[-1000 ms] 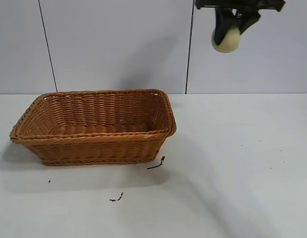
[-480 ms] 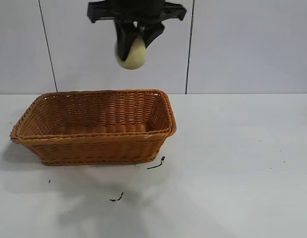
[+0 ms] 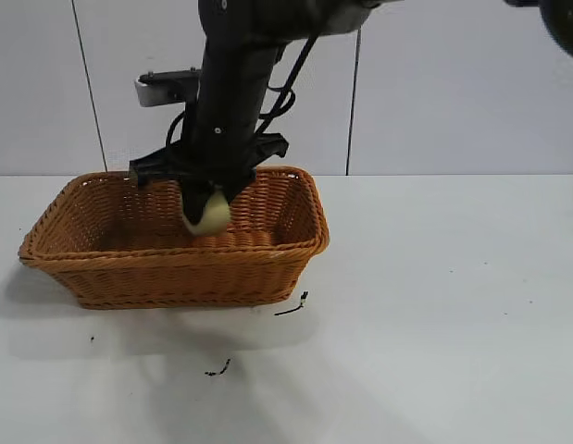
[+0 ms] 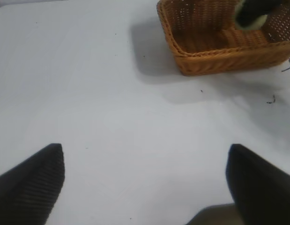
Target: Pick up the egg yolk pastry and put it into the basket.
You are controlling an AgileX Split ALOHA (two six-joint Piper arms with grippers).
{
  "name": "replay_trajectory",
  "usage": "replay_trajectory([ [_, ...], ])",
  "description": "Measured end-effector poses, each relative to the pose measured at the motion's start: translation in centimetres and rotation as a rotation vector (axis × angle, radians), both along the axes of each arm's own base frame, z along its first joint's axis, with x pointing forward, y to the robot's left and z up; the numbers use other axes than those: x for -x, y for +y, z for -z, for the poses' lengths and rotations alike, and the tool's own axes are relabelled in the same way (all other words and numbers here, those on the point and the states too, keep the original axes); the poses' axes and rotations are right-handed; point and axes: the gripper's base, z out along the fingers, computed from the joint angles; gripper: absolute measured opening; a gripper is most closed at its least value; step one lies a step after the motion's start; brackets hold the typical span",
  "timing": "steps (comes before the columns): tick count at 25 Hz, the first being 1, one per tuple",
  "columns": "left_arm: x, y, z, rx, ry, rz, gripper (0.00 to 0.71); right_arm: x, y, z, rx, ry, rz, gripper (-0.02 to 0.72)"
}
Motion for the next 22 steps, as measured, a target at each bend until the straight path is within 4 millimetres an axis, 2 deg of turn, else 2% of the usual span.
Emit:
replay_trajectory([
  [3,0.0,0.0,0.0,0.0,0.0,0.0,0.696,0.0,0.0,0.0,-0.004,-0.005,0.0,0.354],
  [6,0.0,0.0,0.0,0.0,0.0,0.0,0.696,0.1,0.0,0.0,0.0,0.012,0.001,0.555],
  [8,0.0,0.0,0.0,0.0,0.0,0.0,0.696,0.2,0.0,-0.4,0.01,0.031,0.001,0.632],
  [11,0.0,0.0,0.0,0.0,0.0,0.0,0.696,0.1,0.0,-2.1,0.01,0.032,0.0,0.67],
  [16,0.0,0.0,0.0,0.0,0.0,0.0,0.696,-0.4,-0.1,-6.5,-0.02,-0.022,0.004,0.68],
  [19,0.0,0.0,0.0,0.0,0.0,0.0,0.696,-1.1,-1.2,-8.6,-0.036,-0.047,0.028,0.681],
  [22,0.0,0.0,0.0,0.0,0.0,0.0,0.696,-2.6,-3.5,-9.4,-0.044,-0.062,0.08,0.681],
])
